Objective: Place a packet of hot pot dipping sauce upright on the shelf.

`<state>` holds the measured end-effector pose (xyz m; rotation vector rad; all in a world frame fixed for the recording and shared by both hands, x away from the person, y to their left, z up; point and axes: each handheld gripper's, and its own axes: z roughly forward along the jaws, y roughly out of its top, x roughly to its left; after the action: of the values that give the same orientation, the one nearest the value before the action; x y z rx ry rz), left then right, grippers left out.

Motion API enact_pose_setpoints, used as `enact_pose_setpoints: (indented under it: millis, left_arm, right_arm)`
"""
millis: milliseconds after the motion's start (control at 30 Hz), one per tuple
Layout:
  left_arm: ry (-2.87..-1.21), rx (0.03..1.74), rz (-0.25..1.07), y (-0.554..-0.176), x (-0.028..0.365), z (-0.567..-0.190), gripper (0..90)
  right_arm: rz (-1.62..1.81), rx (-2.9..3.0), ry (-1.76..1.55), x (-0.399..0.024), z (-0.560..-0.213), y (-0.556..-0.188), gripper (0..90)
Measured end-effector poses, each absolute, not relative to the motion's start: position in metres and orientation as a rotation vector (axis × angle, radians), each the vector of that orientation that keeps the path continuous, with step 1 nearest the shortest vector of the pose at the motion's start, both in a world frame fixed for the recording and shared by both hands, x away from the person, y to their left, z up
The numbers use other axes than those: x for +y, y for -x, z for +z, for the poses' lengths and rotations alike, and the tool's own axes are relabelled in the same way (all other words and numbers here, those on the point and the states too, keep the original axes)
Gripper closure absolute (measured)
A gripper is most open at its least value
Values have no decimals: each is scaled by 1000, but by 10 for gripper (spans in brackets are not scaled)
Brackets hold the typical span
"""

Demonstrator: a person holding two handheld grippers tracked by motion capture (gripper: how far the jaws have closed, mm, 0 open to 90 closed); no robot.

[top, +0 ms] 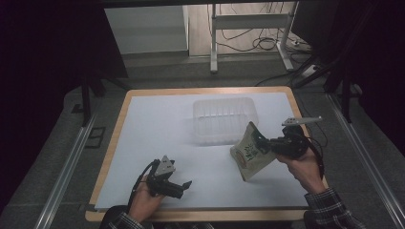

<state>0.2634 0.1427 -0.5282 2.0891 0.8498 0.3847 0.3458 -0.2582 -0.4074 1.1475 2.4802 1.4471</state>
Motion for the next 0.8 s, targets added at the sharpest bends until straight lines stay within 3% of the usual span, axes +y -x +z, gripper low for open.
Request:
enact_pose_setpoints:
  millis: [800]
  left_arm:
    - [-2085, 846, 374, -263, 142, -527, 12]
  right_arm:
    - [1581, 2326, -1267, -280, -379, -358, 892]
